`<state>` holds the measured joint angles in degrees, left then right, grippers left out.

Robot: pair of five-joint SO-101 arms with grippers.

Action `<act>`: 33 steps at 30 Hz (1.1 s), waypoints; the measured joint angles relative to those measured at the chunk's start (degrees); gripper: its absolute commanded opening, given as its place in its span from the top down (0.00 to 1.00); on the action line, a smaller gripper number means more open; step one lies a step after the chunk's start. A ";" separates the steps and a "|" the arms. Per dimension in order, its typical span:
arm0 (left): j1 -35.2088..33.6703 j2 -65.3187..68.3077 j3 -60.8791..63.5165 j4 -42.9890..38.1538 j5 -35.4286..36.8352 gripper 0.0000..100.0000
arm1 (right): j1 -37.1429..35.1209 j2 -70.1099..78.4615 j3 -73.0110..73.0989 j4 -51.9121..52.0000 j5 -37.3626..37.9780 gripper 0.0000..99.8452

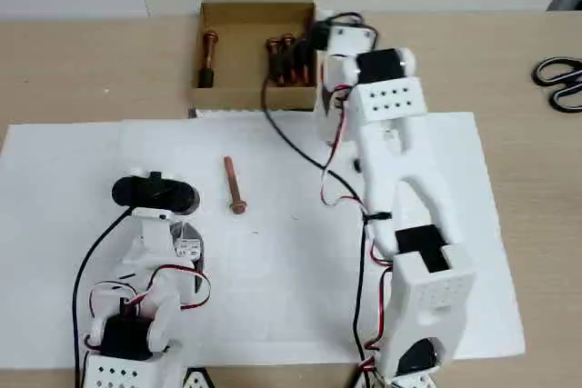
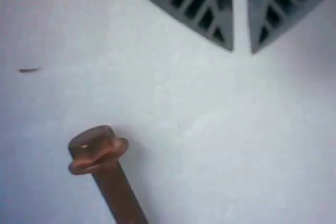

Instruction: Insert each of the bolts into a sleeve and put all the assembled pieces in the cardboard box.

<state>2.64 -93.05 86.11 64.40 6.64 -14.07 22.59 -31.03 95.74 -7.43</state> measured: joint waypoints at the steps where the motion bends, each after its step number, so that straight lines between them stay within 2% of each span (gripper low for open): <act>1: 0.00 0.00 0.00 0.00 0.00 0.99 | 0.70 0.00 0.62 0.00 -1.32 0.81; 4: 0.00 0.00 0.00 0.00 0.00 0.99 | 1.49 0.44 0.88 0.00 -6.33 0.81; 11: 0.00 0.00 0.00 0.00 0.00 0.99 | 1.58 5.01 1.14 -0.09 -23.56 0.82; 16: 0.00 0.00 0.00 0.00 0.00 0.99 | 1.76 8.26 1.14 -0.70 -30.42 0.82; 22: 0.00 0.00 0.00 0.00 0.00 0.99 | 4.31 10.20 1.14 -4.22 -34.20 0.82; 33: 0.00 0.00 0.00 0.00 0.00 0.99 | 4.48 12.84 1.14 -10.46 -34.37 0.82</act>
<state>2.64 -93.05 86.11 64.40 6.64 -9.58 35.43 -29.89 85.27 -41.80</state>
